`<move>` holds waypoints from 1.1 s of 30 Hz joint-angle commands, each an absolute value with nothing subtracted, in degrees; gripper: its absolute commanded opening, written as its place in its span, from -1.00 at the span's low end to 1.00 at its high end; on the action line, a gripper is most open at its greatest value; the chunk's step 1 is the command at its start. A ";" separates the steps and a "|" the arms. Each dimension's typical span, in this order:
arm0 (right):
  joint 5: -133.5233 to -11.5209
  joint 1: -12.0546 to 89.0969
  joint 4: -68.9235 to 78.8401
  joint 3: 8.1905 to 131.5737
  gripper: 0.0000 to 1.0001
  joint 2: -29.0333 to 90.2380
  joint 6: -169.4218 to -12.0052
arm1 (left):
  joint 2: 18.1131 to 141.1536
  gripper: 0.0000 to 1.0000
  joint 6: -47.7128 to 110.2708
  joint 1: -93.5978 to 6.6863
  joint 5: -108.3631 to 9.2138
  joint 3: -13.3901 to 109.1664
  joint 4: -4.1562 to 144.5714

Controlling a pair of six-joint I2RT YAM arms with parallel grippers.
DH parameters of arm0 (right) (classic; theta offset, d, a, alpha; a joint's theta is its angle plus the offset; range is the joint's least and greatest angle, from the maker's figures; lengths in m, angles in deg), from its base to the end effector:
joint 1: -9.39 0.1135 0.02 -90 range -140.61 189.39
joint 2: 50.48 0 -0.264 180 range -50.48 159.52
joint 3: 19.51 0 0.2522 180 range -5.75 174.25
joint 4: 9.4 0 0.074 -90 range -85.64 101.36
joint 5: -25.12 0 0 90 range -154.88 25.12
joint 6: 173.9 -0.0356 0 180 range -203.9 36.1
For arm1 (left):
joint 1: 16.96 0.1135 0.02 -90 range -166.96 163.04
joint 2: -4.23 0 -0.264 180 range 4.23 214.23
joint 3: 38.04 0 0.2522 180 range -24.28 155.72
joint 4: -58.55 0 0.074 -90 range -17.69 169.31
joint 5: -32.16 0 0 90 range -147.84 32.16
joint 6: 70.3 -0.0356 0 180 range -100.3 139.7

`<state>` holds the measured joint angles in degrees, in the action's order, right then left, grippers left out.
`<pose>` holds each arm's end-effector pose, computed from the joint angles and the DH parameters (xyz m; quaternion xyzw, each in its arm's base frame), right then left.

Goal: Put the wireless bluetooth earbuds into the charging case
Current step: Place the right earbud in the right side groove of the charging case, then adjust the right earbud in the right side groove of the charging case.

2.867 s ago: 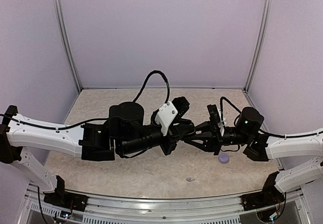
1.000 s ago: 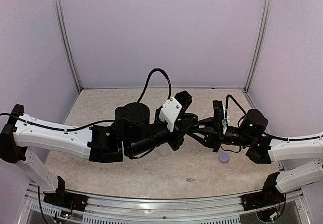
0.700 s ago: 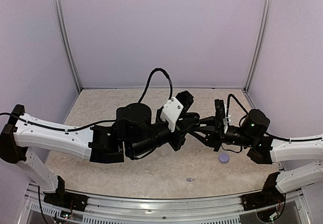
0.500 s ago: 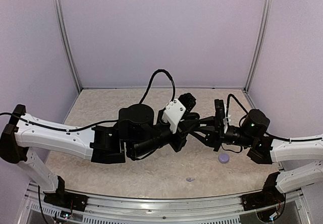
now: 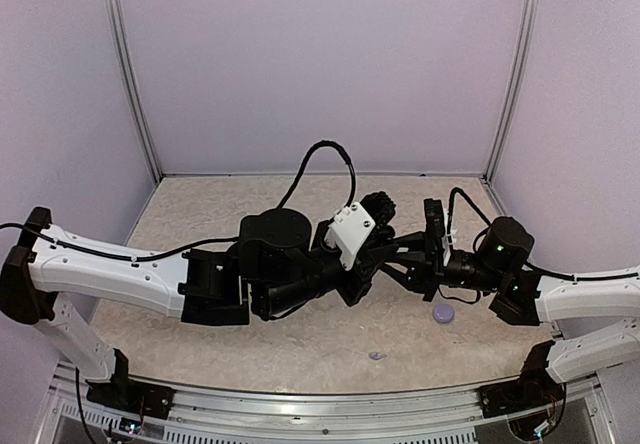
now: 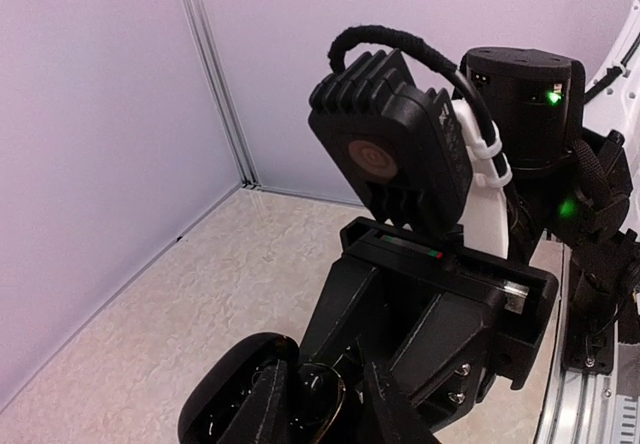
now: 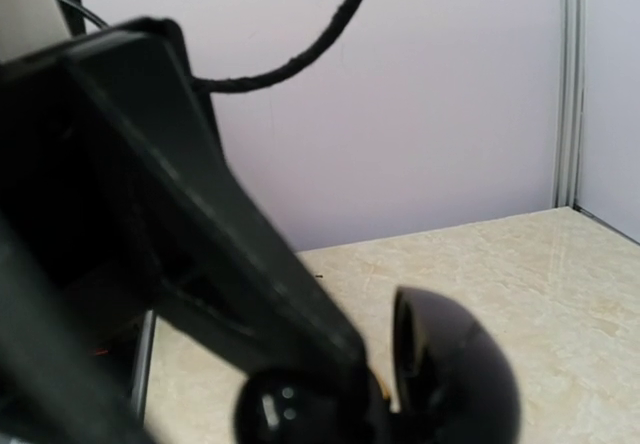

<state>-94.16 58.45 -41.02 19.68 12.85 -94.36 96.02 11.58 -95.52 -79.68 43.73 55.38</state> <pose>0.1414 0.1895 0.2599 -0.3902 0.5394 0.5057 0.5487 0.0889 -0.3726 0.3207 0.4127 0.6205 -0.2600 0.6140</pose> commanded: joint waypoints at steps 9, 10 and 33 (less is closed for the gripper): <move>-93.27 58.93 -44.44 18.97 -1.00 11.93 -93.92 | 93.06 -0.13 2.44 -100.02 -81.11 47.44 56.64; -93.26 58.96 -44.30 18.95 -1.00 11.92 -93.92 | 92.81 -0.10 1.79 -100.35 -81.65 47.77 56.51; -98.81 58.97 -40.17 20.56 -1.00 11.66 -90.48 | 78.74 0.95 19.23 -90.91 -68.33 37.11 58.73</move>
<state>-96.23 58.80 -41.33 19.48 12.55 -91.80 81.13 11.69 -94.08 -78.09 40.60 57.02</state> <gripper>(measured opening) 0.238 0.951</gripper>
